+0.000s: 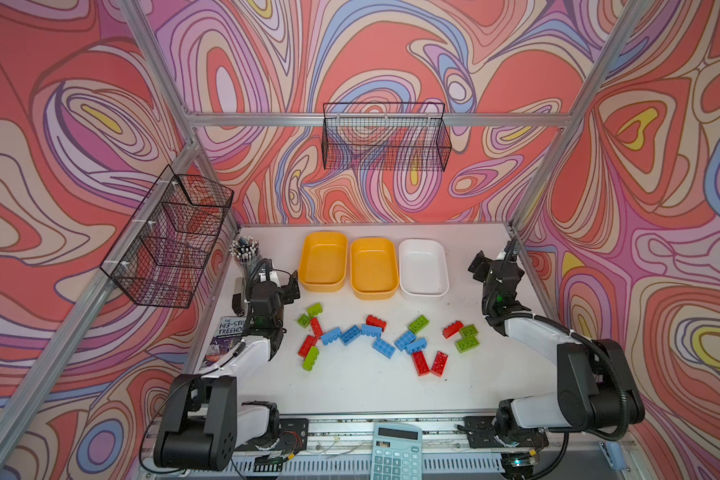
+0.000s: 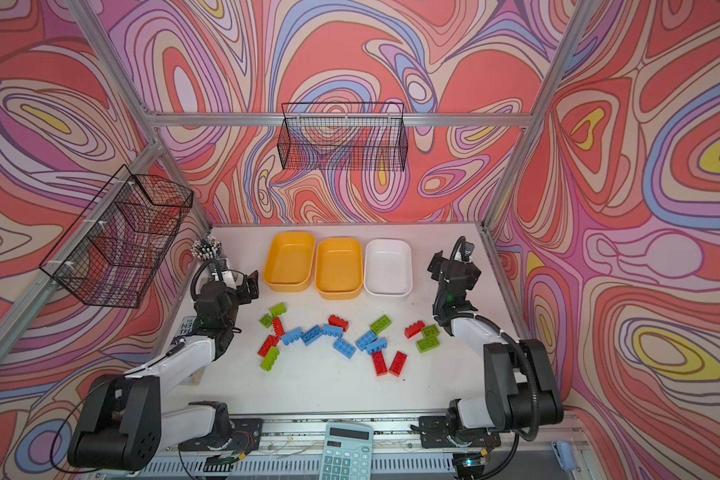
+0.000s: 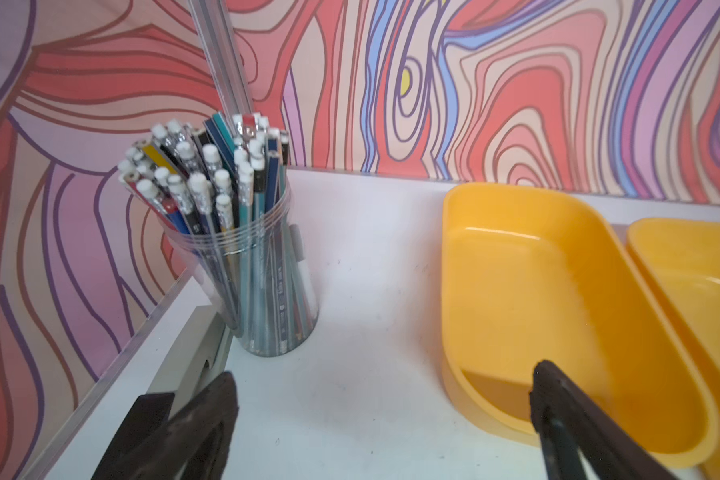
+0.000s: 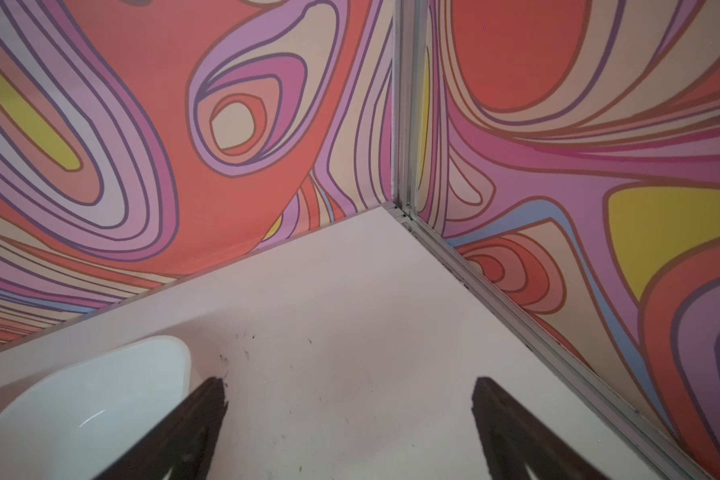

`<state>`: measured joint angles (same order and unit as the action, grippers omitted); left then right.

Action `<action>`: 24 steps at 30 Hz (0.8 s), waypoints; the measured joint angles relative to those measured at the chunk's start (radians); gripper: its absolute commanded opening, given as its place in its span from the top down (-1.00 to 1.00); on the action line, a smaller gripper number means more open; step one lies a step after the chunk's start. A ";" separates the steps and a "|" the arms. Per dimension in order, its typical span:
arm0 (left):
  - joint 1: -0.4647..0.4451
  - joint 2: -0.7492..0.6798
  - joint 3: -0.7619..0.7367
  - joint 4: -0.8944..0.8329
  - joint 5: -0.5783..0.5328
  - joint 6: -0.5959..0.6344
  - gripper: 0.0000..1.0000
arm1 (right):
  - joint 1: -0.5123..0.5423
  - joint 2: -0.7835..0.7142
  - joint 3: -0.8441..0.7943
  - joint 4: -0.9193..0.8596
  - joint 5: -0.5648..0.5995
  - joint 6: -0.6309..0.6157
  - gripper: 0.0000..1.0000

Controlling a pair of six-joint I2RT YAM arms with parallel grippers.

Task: Sort the legos into containers by color
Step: 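Reach the right gripper to a lime-green brick while the left arm advances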

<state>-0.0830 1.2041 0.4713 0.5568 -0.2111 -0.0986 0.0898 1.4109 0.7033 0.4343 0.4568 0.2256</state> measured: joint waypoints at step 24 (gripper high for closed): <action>-0.750 -0.229 0.028 -0.415 -0.096 -0.102 -0.99 | 0.537 -0.043 0.101 -0.750 -0.153 0.406 -0.72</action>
<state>-0.8333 0.9752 0.4995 0.1413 -0.3073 -0.2008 0.6266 1.3678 0.8043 -0.3157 0.3038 0.6315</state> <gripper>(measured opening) 0.998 0.861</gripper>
